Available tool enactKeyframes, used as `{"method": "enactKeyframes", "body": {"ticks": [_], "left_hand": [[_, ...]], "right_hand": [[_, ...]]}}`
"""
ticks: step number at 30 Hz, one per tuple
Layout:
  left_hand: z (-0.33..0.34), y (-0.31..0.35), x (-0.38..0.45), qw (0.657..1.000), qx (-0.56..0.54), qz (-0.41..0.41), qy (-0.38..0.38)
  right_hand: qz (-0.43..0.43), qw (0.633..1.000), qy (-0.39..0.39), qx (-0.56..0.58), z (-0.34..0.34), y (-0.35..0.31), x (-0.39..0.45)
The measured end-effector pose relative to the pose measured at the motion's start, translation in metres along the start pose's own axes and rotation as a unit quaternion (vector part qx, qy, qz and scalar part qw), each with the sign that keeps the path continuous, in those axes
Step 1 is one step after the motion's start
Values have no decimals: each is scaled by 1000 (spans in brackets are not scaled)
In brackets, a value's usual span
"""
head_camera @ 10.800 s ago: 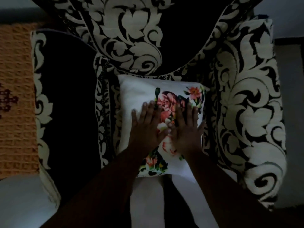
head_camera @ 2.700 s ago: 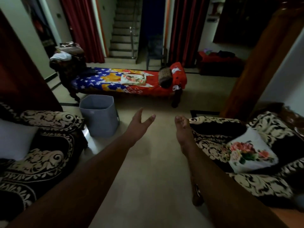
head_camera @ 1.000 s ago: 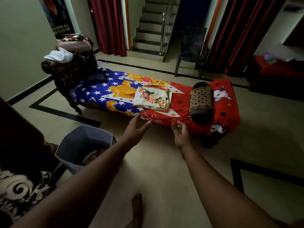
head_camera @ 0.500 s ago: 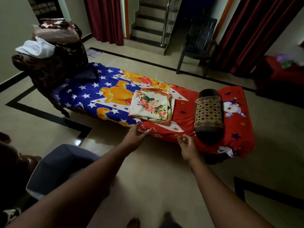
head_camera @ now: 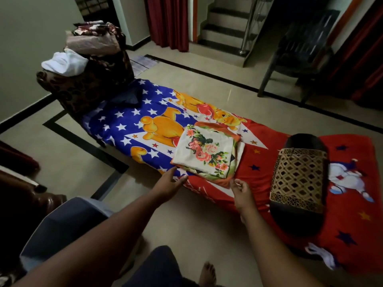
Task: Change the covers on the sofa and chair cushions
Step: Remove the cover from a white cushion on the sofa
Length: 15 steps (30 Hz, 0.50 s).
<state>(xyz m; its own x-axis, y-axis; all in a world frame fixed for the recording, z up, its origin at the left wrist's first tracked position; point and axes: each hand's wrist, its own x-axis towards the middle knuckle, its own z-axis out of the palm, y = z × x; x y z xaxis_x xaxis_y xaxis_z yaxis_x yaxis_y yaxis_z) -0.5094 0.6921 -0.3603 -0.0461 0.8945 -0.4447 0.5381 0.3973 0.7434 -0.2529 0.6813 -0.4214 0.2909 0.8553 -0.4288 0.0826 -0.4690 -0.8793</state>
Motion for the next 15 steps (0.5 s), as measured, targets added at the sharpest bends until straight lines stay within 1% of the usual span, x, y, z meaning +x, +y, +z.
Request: {"method": "enactKeyframes", "body": {"ticks": [6, 10, 13, 15], "left_hand": [[2, -2, 97, 998, -17, -51, -28], [2, -19, 191, 996, -37, -58, -59], [3, -37, 265, 993, -38, -80, -80], [6, -58, 316, 989, -42, -108, -97]], "right_hand": [[42, 998, -26, -43, 29, -4, 97], [80, 993, -29, -87, 61, 2, 168], [108, 987, -31, -115, 88, 3, 213], [122, 981, -50, -141, 109, 3, 242]]}}
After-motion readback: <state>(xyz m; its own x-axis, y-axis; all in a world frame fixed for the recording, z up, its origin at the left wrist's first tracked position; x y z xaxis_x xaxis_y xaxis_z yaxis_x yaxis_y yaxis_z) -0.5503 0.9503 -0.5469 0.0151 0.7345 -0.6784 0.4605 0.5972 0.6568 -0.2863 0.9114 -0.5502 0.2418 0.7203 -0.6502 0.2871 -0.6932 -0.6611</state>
